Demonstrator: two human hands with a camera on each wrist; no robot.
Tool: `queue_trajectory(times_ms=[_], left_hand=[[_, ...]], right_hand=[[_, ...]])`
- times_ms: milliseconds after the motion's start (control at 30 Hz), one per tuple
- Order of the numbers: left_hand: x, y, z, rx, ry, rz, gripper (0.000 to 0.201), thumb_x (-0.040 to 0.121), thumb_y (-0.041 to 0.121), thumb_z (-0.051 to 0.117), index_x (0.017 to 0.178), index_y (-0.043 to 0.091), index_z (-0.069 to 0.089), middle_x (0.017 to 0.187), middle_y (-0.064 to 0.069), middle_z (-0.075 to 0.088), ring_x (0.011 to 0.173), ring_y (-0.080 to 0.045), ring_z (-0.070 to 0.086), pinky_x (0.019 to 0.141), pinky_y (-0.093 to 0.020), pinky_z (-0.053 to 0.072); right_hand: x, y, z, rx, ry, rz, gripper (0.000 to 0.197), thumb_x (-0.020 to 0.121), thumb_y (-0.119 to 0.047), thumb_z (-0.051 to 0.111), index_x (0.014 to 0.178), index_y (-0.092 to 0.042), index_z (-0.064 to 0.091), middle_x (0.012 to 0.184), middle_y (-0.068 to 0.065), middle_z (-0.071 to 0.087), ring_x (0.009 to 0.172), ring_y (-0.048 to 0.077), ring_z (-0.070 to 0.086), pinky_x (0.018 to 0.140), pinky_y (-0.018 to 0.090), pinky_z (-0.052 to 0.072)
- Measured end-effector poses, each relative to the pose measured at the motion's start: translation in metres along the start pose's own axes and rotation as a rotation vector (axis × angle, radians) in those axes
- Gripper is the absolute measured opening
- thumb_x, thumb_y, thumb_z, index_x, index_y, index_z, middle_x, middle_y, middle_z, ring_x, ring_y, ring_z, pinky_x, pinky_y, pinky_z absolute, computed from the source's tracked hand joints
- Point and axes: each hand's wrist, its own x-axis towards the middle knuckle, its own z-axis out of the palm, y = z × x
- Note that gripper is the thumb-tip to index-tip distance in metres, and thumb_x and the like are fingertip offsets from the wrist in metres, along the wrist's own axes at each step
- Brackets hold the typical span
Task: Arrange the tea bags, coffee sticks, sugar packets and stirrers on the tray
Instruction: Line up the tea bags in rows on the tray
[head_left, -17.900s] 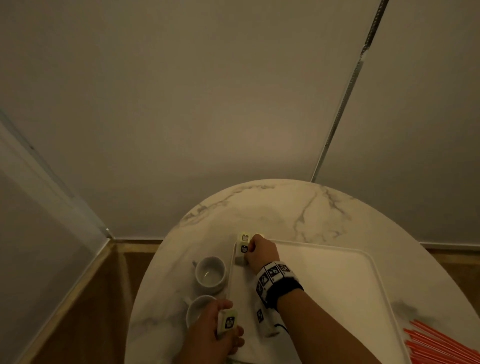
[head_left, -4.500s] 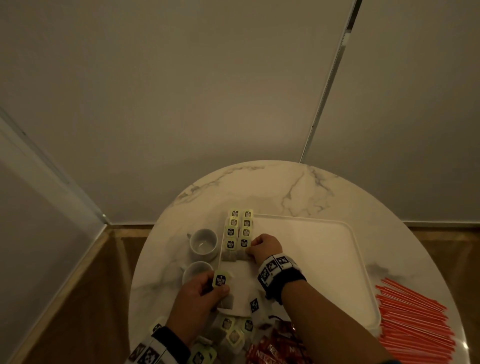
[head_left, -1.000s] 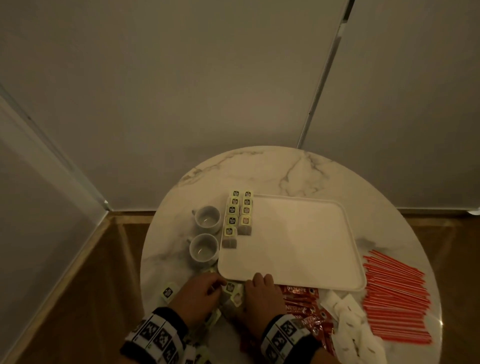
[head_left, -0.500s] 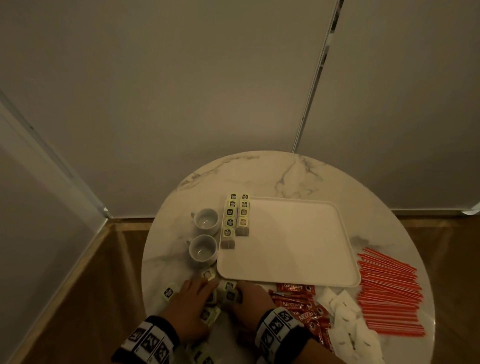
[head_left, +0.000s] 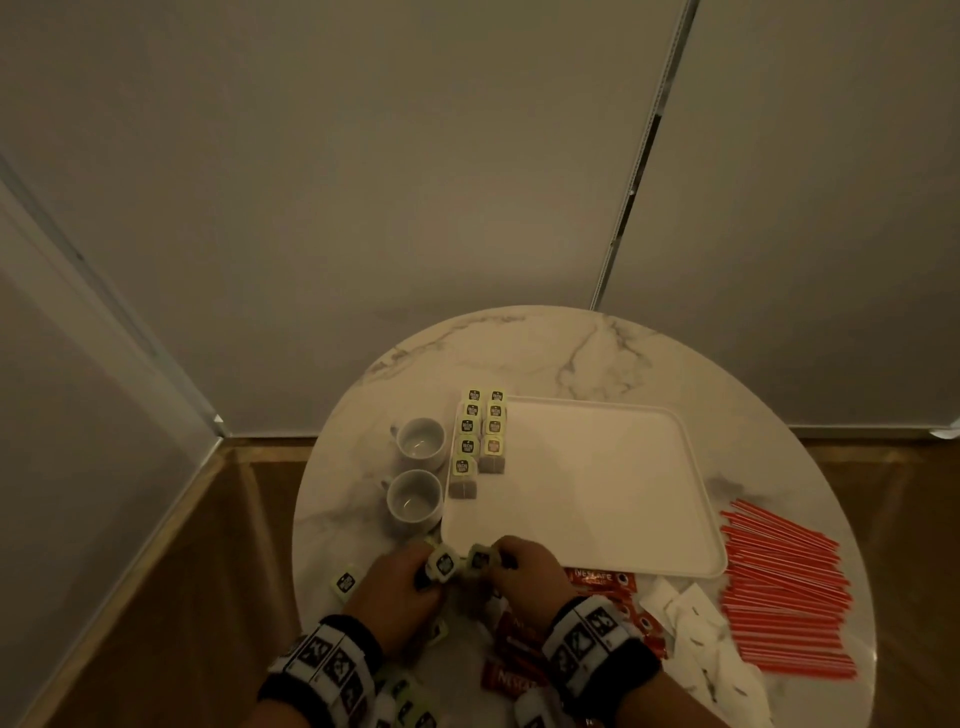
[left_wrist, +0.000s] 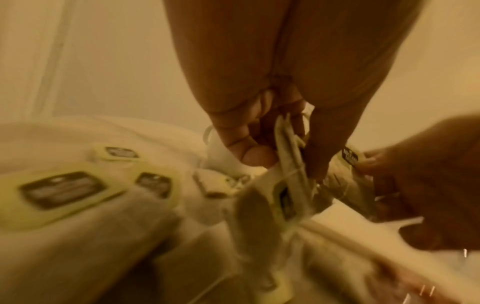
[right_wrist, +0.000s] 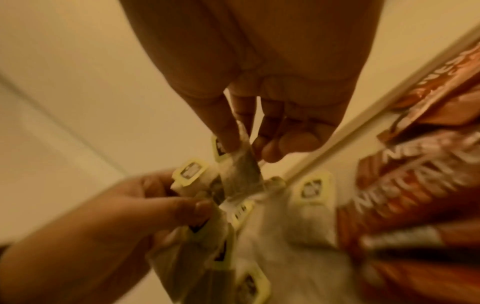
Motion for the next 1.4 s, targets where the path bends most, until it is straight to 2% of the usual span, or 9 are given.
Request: queue_trajectory(times_ms=[133,200,300,367,533,700,867,1067,1400], left_hand=[[-0.004,0.023,-0.009,-0.444,0.040,-0.068,0.028,0.076,0.017,0.066,0.103,0.022,0.070,0.096,-0.002,0.074,0.092,-0.018,0.070,0.088,-0.045,0.055],[-0.001,0.036,-0.009,-0.652,0.036,-0.135,0.028,0.084,0.006,0.061,0.109,0.016,0.067,0.099,-0.009,0.074,0.095,-0.029,0.070,0.088,-0.054,0.054],[0.005,0.055,-0.008,-0.939,-0.068,-0.209,0.029,0.093,0.002,0.049,0.115,0.014,0.063,0.105,-0.019,0.070,0.096,-0.041,0.067,0.085,-0.059,0.053],[0.007,0.065,-0.007,-1.014,-0.094,-0.216,0.027,0.096,0.004,0.044,0.113,0.012,0.063,0.100,-0.018,0.072,0.088,-0.037,0.070,0.079,-0.054,0.054],[0.014,0.072,0.000,-0.937,-0.038,-0.201,0.023,0.092,0.008,0.056,0.113,0.004,0.063,0.096,-0.019,0.072,0.088,-0.033,0.069,0.080,-0.051,0.055],[0.023,0.062,0.001,-0.944,0.111,-0.280,0.017,0.094,0.015,0.057,0.101,0.004,0.067,0.093,-0.019,0.072,0.085,-0.031,0.071,0.068,-0.042,0.057],[0.027,0.048,-0.003,-0.923,0.085,-0.333,0.015,0.092,0.009,0.060,0.099,-0.002,0.066,0.093,-0.025,0.069,0.078,-0.033,0.071,0.058,-0.039,0.058],[0.024,0.036,-0.005,-0.928,0.071,-0.330,0.013,0.091,0.002,0.059,0.098,-0.004,0.067,0.087,-0.024,0.068,0.070,-0.031,0.069,0.050,-0.033,0.053],[0.023,0.036,-0.005,-0.887,0.045,-0.350,0.014,0.090,0.000,0.058,0.101,0.002,0.067,0.090,-0.021,0.070,0.070,-0.028,0.070,0.048,-0.032,0.054]], right_hand=[[-0.005,-0.011,-0.022,0.436,-0.068,-0.012,0.004,0.092,-0.013,0.058,0.092,-0.013,0.062,0.084,0.005,0.067,0.071,0.014,0.064,0.054,0.023,0.048],[-0.007,-0.017,-0.031,0.575,-0.099,-0.050,0.005,0.092,-0.011,0.059,0.092,-0.011,0.063,0.079,0.005,0.066,0.066,0.014,0.062,0.051,0.025,0.046],[-0.006,-0.023,-0.038,0.566,-0.082,-0.085,0.004,0.089,-0.011,0.063,0.085,-0.010,0.063,0.068,0.003,0.062,0.054,0.012,0.054,0.047,0.025,0.041],[-0.002,-0.026,-0.040,0.451,-0.030,-0.090,0.009,0.087,-0.013,0.066,0.080,-0.012,0.062,0.061,-0.001,0.059,0.047,0.008,0.050,0.045,0.022,0.039],[0.012,-0.024,-0.039,0.337,0.066,-0.078,0.011,0.084,-0.017,0.069,0.083,-0.007,0.066,0.057,-0.003,0.058,0.045,0.005,0.047,0.044,0.016,0.038],[0.041,-0.013,-0.050,0.544,0.060,0.061,0.010,0.088,-0.010,0.062,0.080,-0.007,0.066,0.058,0.007,0.053,0.048,0.015,0.043,0.042,0.023,0.034],[0.090,0.000,-0.060,0.370,0.074,0.211,0.008,0.088,-0.005,0.059,0.090,-0.007,0.066,0.069,0.007,0.060,0.057,0.015,0.053,0.048,0.025,0.044],[0.130,0.000,-0.052,0.078,0.125,0.153,0.014,0.085,-0.008,0.060,0.097,-0.015,0.064,0.091,0.007,0.067,0.084,0.022,0.064,0.076,0.033,0.056],[0.143,0.000,-0.044,-0.087,0.233,0.100,0.016,0.085,-0.008,0.058,0.093,-0.016,0.047,0.092,0.003,0.060,0.081,0.019,0.054,0.069,0.025,0.040]])
